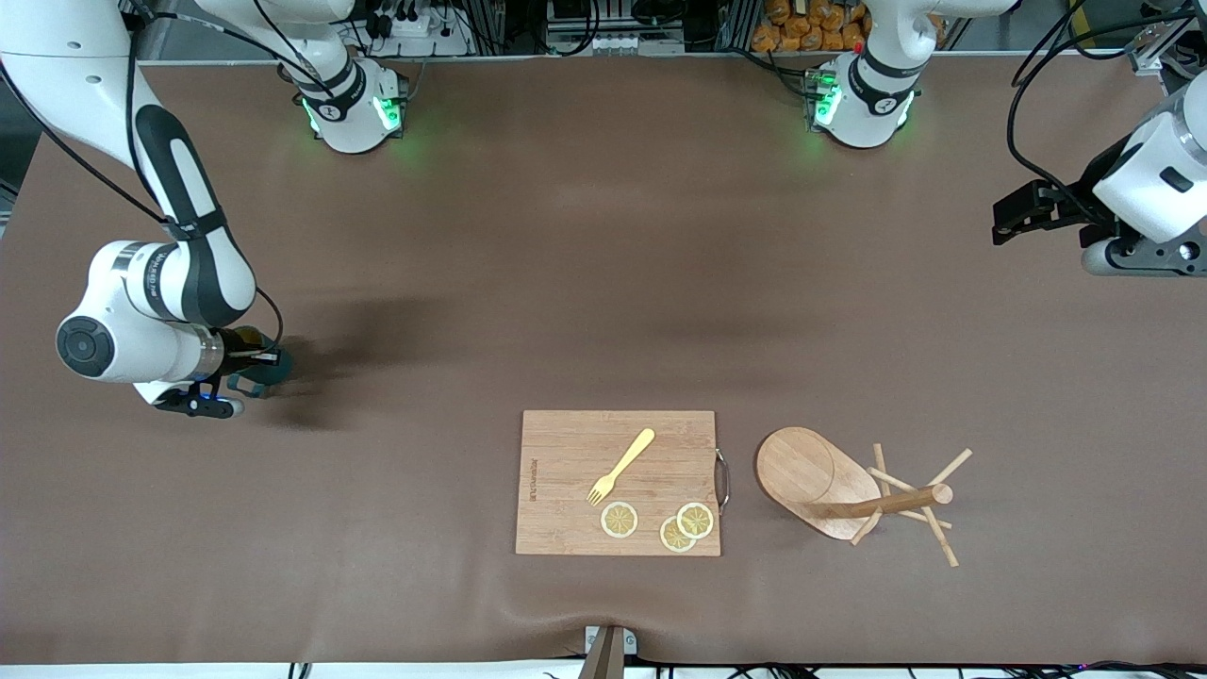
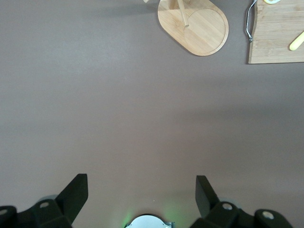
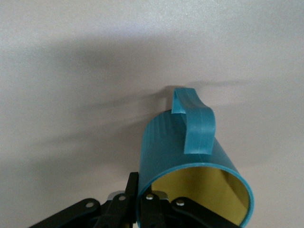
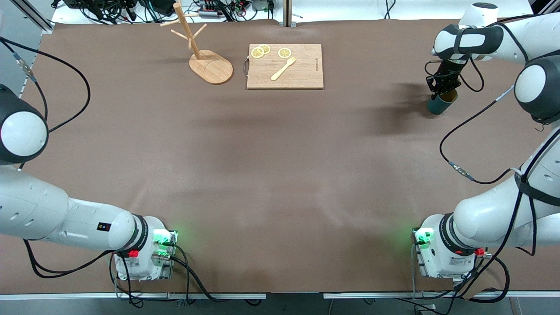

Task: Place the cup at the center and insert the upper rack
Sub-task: 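Lift the teal mug with the right gripper and carry it toward the table center, then lower the teal mug onto the table center with the right gripper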

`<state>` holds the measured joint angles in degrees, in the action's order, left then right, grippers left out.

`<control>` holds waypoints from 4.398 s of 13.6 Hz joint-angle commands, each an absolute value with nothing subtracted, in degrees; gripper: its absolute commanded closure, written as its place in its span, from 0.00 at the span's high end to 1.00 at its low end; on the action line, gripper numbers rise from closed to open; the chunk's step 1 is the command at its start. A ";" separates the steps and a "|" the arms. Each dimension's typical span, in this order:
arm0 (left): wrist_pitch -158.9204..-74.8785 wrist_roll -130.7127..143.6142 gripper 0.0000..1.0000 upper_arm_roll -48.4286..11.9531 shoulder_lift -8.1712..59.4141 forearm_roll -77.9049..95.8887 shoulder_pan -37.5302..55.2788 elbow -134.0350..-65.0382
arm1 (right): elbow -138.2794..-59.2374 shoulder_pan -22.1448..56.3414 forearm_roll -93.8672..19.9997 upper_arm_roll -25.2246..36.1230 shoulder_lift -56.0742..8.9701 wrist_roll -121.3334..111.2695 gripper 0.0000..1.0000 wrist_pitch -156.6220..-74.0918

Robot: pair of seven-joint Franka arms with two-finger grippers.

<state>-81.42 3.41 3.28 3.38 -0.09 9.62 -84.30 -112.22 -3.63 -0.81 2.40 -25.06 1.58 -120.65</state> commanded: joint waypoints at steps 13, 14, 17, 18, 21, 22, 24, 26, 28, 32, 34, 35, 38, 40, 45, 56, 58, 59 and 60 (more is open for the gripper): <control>-81.91 3.87 1.00 3.16 3.34 -0.62 9.58 -84.20 | -105.47 2.72 -1.93 1.23 -19.69 13.51 0.00 -105.56; -81.91 3.87 1.00 3.16 3.34 -0.62 9.58 -84.20 | -105.47 3.94 -4.11 1.14 -19.34 15.80 0.00 -104.51; -82.00 3.87 1.00 3.16 3.43 -0.70 9.58 -84.20 | -105.21 7.02 -7.99 0.53 -18.81 22.64 0.00 -103.89; -82.09 3.87 1.00 3.16 3.43 -0.62 9.58 -84.20 | -105.21 8.95 -8.00 0.53 -18.55 26.59 0.00 -103.89; -82.09 3.78 1.00 3.16 3.43 -0.62 9.58 -84.20 | -104.33 14.48 -11.31 0.53 -18.54 35.31 0.00 -104.24; -82.09 3.87 1.00 3.16 3.43 -0.62 9.58 -84.20 | -104.15 16.15 -13.25 0.61 -18.63 37.68 0.00 -104.59; -82.09 3.78 1.00 3.16 3.43 -0.62 9.58 -84.20 | -102.31 19.41 -13.97 0.62 -19.16 43.74 0.00 -104.77; -82.09 3.78 1.00 3.16 3.43 -0.62 9.49 -84.20 | -100.12 23.36 -14.58 0.61 -20.29 50.59 0.00 -105.55; -82.09 3.78 1.00 3.16 3.43 -0.62 9.49 -84.20 | -99.41 25.92 -17.82 0.62 -21.35 55.00 0.00 -108.62; -82.09 3.87 1.00 3.16 3.43 -0.62 9.23 -84.20 | -99.23 29.26 -18.72 0.62 -22.67 61.76 0.00 -113.10; -82.00 3.78 1.00 3.16 3.43 -0.62 9.14 -84.20 | -97.48 31.98 -18.63 0.62 -24.51 66.51 0.00 -114.69; -82.00 3.78 1.00 3.16 3.43 -0.62 9.14 -84.20 | -95.82 32.95 -18.63 0.62 -25.57 69.49 0.00 -114.70; -82.00 3.78 1.00 3.25 3.34 -0.62 9.14 -84.11 | -92.64 36.03 -18.81 0.62 -27.33 77.14 0.00 -114.87; -82.00 3.69 1.00 3.25 3.34 -0.62 9.14 -84.11 | -89.84 37.69 -19.42 0.62 -29.34 83.91 0.00 -115.05; -82.00 3.69 1.00 3.25 3.43 -0.62 9.05 -84.20 | -86.84 41.47 -24.41 0.62 -33.57 93.24 0.00 -123.65; -82.09 3.69 1.00 3.25 3.43 -0.62 9.40 -84.20 | -84.29 49.73 -26.54 0.62 -39.81 107.22 0.00 -131.75; -82.09 3.69 1.00 3.16 3.43 -0.62 9.40 -84.20 | -84.29 50.19 -27.86 0.70 -39.81 110.99 0.00 -131.84; -82.09 3.69 1.00 3.25 3.43 -0.62 9.40 -84.20 | -84.29 50.71 -27.77 0.70 -39.90 111.44 0.00 -132.01; -82.09 3.69 1.00 3.16 3.43 -0.62 9.40 -84.20 | -84.29 51.15 -27.86 0.70 -40.25 111.62 0.00 -132.62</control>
<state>-81.72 3.41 3.29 3.40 -0.09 9.25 -84.38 -85.79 49.93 -26.21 0.03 -39.20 109.83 -132.04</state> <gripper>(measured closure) 0.000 0.952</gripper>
